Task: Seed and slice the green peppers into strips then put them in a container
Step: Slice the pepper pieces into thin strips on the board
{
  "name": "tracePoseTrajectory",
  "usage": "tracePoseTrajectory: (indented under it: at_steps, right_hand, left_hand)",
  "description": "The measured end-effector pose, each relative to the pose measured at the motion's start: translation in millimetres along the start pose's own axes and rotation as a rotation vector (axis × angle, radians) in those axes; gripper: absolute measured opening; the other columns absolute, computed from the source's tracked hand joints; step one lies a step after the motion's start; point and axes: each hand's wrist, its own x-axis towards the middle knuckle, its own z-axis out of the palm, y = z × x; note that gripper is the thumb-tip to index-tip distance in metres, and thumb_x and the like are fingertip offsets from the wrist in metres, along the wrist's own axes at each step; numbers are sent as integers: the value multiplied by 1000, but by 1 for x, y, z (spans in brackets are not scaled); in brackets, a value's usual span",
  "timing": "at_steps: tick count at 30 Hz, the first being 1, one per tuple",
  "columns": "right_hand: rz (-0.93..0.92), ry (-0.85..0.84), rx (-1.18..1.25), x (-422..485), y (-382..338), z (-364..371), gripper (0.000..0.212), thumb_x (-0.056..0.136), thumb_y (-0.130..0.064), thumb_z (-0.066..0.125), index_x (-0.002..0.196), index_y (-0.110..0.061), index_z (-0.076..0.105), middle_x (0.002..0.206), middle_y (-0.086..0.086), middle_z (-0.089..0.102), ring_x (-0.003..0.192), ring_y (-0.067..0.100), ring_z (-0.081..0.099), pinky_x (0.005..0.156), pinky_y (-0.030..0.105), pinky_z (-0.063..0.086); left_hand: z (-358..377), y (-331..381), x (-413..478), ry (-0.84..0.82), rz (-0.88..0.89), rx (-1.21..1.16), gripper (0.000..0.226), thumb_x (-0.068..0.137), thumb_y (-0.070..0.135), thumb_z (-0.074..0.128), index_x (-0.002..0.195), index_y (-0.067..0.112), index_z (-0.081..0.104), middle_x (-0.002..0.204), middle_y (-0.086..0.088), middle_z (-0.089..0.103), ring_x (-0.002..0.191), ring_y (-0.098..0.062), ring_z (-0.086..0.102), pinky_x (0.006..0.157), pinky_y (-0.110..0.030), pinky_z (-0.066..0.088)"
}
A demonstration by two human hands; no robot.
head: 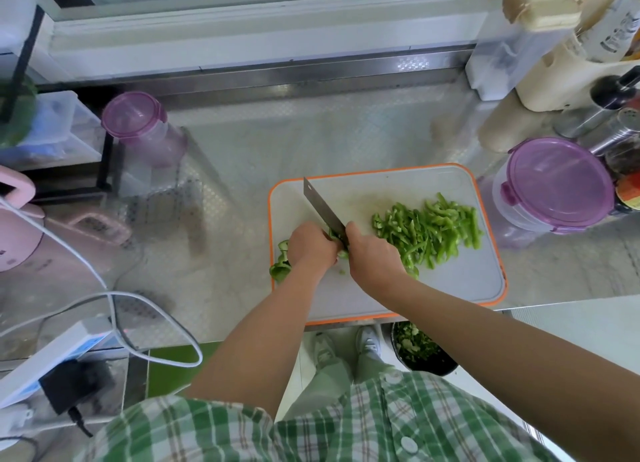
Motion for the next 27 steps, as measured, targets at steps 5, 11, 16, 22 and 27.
tracePoseTrajectory:
  at_steps: [5, 11, 16, 22, 27]
  right_hand:
    - [15, -17, 11, 3, 1, 7, 29, 94, -4, 41, 120, -11, 31, 67, 0, 40, 56, 25, 42, 47, 31, 28]
    - [49, 15, 200, 3, 12, 6, 15, 100, -19, 40, 109, -9, 35, 76, 9, 53, 63, 31, 51, 54, 36, 40]
    - [63, 17, 241, 0, 13, 2, 13, 100, -18, 40, 108, -9, 35, 74, 9, 51, 62, 29, 50, 51, 33, 36]
    - [49, -33, 12, -10, 15, 4, 19, 96, -6, 42, 110, -14, 31, 65, 0, 43, 49, 19, 40, 42, 29, 24]
    - [90, 27, 207, 6, 9, 0, 12, 99, -16, 40, 98, -14, 29, 68, 3, 45, 59, 28, 47, 50, 32, 33]
  left_hand:
    - [1, -3, 2, -25, -4, 19, 20, 77, 24, 67, 63, 11, 74, 65, -3, 71, 66, -23, 66, 54, -26, 44]
    - [0, -6, 2, -25, -7, 22, 16, 86, 20, 69, 75, 10, 74, 63, -2, 72, 66, -15, 71, 74, -33, 58]
    - [3, -3, 2, 2, -20, 50, 15, 82, 17, 72, 69, 11, 74, 66, -4, 73, 70, -23, 72, 73, -38, 60]
    - [6, -5, 6, -8, -7, 99, 9, 79, 15, 72, 72, 11, 74, 68, -3, 73, 70, -23, 72, 72, -38, 61]
    - [4, -8, 5, -71, 7, 77, 14, 86, 18, 69, 78, 9, 75, 66, -3, 73, 68, -19, 72, 77, -37, 60]
